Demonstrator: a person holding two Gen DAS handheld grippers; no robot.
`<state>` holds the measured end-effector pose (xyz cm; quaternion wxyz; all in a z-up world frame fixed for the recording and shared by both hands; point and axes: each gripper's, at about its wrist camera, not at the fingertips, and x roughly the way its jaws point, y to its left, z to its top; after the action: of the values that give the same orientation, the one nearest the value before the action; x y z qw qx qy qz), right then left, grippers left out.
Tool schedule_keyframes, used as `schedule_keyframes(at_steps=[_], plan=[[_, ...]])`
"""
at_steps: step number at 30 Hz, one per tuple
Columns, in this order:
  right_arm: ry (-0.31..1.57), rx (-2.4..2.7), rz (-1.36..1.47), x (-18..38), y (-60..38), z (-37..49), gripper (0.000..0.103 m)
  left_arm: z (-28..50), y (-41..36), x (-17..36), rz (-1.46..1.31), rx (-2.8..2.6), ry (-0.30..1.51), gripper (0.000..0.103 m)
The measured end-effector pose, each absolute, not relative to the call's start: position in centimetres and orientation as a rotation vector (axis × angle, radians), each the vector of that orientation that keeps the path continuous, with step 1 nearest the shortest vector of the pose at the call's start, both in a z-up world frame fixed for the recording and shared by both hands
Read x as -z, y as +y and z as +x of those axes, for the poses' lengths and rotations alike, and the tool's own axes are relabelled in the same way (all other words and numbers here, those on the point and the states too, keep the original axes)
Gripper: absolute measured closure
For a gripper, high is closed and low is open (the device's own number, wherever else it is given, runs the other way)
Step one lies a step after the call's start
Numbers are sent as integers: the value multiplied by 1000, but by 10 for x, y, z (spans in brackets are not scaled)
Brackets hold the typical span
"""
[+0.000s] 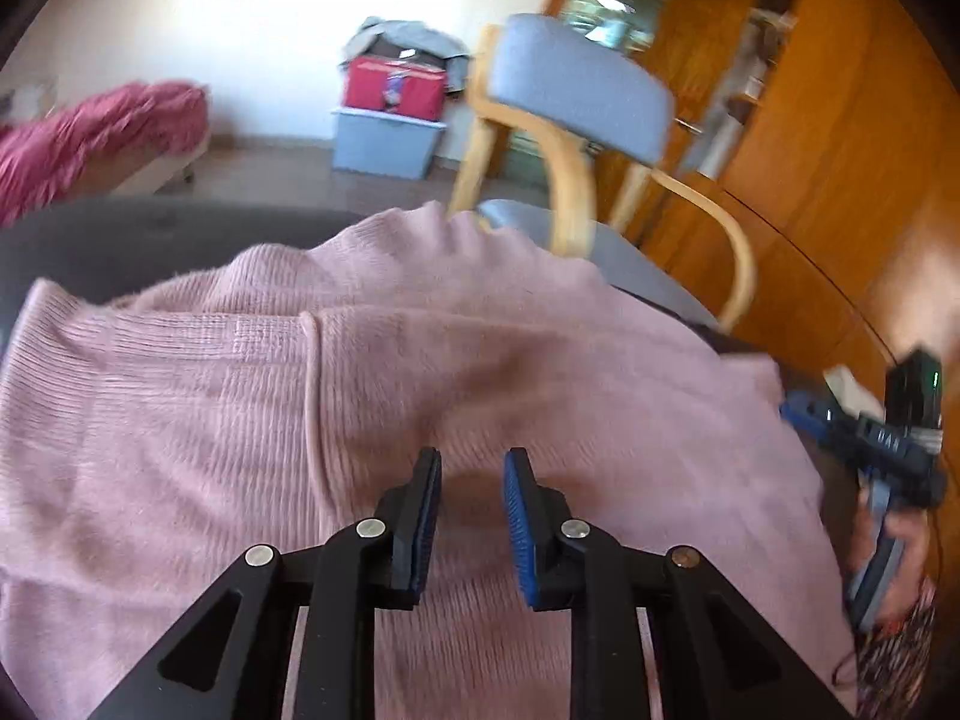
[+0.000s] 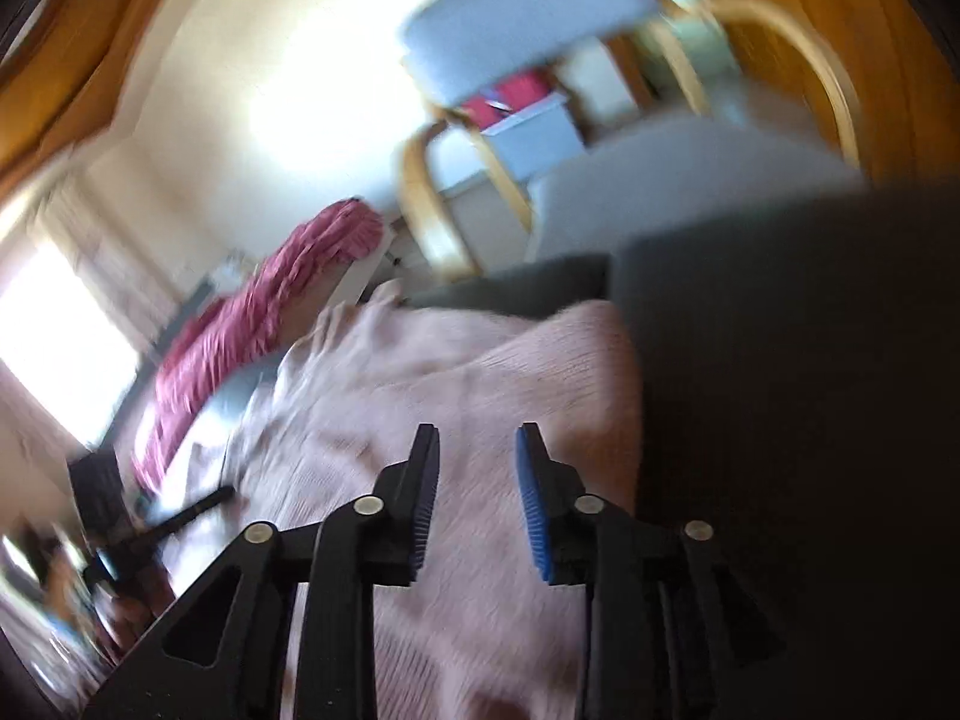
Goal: Fold clothes
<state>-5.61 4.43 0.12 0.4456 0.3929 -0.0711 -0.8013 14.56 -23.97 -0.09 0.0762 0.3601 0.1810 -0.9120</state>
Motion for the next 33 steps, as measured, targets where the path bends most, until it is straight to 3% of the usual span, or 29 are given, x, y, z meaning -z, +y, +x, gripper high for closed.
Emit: schedule_keyframes(at_steps=[3, 6, 11, 19, 22, 23, 25, 28, 33], plan=[[-95, 1931, 943, -10, 46, -23, 64, 184, -236, -6, 1076, 2773, 505, 82], [11, 1824, 930, -17, 43, 25, 50, 224, -239, -8, 1037, 2831, 571, 81], [185, 1741, 943, -11, 29, 87, 48, 278, -231, -6, 1120, 2929, 729, 78], [562, 1656, 870, 1, 12, 166, 48, 325, -171, 16, 1329, 3014, 359, 77], [661, 1631, 830, 10, 11, 182, 49, 336, -164, 23, 1230, 3050, 255, 76], [677, 1631, 806, 10, 12, 185, 51, 337, -165, 24, 1222, 3053, 278, 76], [692, 1627, 781, 11, 15, 190, 81, 337, -170, 25, 1219, 3051, 330, 77], [707, 1616, 798, 9, 18, 191, 91, 335, -176, 24, 1250, 3019, 335, 98], [585, 1516, 925, 8, 33, 175, 103, 344, -181, 10, 1286, 3125, 312, 101]])
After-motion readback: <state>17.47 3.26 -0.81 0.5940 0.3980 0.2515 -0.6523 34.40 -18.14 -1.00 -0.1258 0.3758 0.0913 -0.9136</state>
